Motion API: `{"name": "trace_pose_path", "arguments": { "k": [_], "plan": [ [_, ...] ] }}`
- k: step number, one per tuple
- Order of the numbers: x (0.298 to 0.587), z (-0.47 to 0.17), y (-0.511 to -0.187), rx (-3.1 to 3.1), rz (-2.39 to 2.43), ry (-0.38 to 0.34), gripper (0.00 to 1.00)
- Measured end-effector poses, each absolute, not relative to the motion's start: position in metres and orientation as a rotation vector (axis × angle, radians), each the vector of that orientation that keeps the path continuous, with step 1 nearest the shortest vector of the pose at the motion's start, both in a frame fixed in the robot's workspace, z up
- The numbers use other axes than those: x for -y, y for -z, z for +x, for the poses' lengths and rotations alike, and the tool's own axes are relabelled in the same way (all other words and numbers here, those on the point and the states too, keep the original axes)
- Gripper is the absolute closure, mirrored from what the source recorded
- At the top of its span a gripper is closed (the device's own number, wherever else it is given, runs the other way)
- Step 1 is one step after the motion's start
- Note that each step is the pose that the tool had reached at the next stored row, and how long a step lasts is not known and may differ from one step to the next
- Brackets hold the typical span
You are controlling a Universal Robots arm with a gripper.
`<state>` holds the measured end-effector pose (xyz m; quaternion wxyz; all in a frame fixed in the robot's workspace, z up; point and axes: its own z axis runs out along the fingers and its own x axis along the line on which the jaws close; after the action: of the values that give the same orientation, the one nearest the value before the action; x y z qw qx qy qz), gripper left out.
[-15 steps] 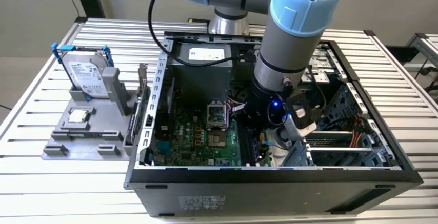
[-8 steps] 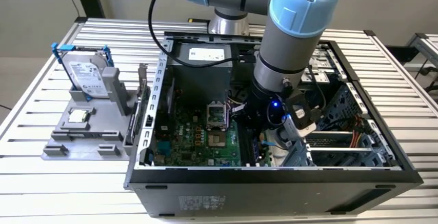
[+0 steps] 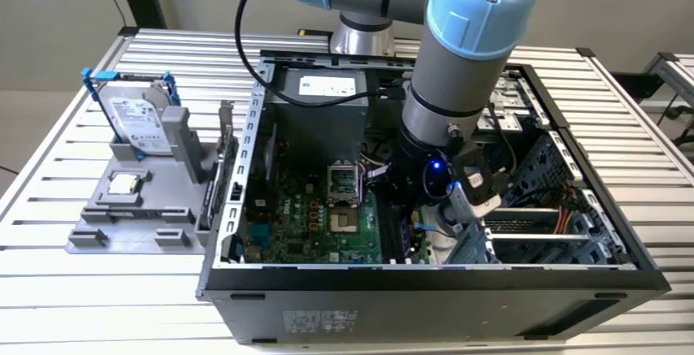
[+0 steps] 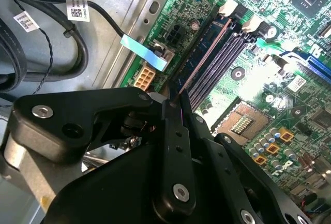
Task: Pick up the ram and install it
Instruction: 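Insert the ram into the slot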
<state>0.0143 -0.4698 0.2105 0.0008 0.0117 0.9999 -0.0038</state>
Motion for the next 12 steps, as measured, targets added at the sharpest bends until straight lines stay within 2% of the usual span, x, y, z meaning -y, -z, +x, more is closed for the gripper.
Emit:
{"name": "trace_pose_path", "arguments": {
  "k": [1,6,12],
  "plan": [
    [0.470,0.014,-0.211,-3.140,0.037,0.012,0.00],
    [0.470,0.014,-0.211,-3.140,0.037,0.011,0.00],
    [0.470,0.014,-0.226,-3.143,0.037,0.011,0.00]
  ]
}}
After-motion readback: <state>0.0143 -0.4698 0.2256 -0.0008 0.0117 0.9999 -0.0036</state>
